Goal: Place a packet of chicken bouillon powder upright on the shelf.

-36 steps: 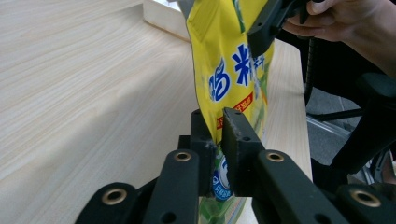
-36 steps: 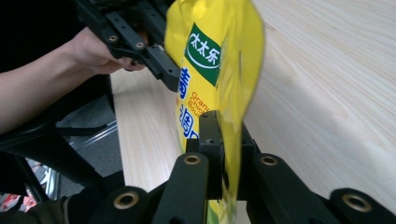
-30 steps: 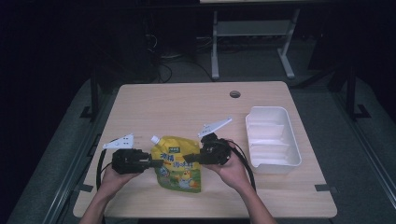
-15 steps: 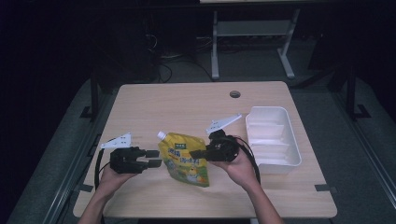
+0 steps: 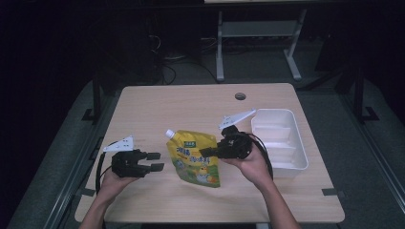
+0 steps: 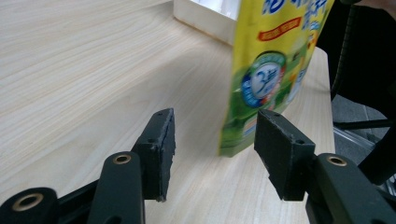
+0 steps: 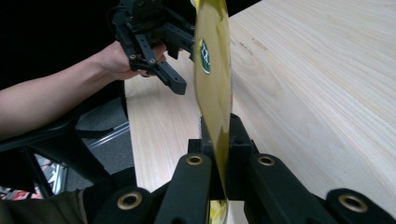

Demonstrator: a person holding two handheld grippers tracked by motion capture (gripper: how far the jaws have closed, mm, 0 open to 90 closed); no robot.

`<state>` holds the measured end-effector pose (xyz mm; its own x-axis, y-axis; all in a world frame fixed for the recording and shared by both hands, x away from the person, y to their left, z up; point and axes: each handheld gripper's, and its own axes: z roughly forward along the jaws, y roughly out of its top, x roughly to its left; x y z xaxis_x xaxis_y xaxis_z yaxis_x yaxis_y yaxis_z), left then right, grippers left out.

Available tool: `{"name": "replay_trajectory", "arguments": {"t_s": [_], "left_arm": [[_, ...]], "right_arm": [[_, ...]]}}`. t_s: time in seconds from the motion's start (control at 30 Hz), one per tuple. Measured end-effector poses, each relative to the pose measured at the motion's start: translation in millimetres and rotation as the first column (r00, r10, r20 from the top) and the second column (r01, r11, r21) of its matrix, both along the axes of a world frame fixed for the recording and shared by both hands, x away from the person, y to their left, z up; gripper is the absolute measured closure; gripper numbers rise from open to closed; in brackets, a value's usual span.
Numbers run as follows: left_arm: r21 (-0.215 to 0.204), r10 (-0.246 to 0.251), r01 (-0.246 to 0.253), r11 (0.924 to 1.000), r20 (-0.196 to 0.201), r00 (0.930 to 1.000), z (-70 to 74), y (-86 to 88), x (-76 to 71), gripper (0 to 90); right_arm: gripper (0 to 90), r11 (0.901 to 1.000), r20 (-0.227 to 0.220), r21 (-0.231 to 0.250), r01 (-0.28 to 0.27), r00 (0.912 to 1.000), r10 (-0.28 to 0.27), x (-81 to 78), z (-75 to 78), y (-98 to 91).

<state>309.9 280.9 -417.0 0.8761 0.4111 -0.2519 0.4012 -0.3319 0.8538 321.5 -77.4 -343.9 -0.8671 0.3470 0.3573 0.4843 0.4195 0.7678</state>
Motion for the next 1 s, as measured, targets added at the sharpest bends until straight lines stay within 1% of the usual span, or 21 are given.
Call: {"name": "replay_trajectory", "arguments": {"t_s": [0.1,0.23,0.3,0.47,0.6,0.83,1.0], "left_arm": [[0.013,0.009,-0.009,0.9999,-0.001,1.0000,-0.6,-0.1,-0.2,45.1],[0.028,0.011,-0.011,0.9996,-0.006,0.9999,-2.9,-1.0,0.4,41.8],[0.041,0.013,-0.013,0.9991,-0.011,0.9999,-3.9,-1.7,0.9,40.4],[0.049,0.019,-0.018,0.9986,-0.013,0.9997,-4.8,-3.1,0.9,37.8],[0.058,0.020,-0.019,0.9981,-0.014,0.9997,-5.3,-3.8,1.1,35.5],[0.079,0.016,-0.015,0.9968,-0.012,0.9998,-6.2,-6.5,0.6,33.9],[0.076,0.018,-0.017,0.9970,-0.015,0.9997,-6.6,-6.1,1.0,33.8]], "right_arm": [[89.2,0.9999,0.001,0.006,-0.014,0.9999,0.014,2.0,2.6,-2.8],[89.2,0.9999,0.002,0.003,-0.015,0.9999,0.015,4.3,5.8,-6.8],[89.2,0.9999,0.004,0.009,-0.014,0.9999,0.014,5.4,7.4,-9.5],[89.2,0.9999,0.001,0.010,-0.008,1.0000,0.008,8.6,9.8,-16.4],[89.2,0.9997,0.003,0.022,0.007,1.0000,-0.007,9.0,11.2,-21.9],[89.2,0.9993,0.004,0.032,0.017,0.9998,-0.017,10.3,14.5,-31.8],[89.2,0.9985,0.000,0.046,0.030,0.9996,-0.030,13.4,17.0,-42.2]]}}
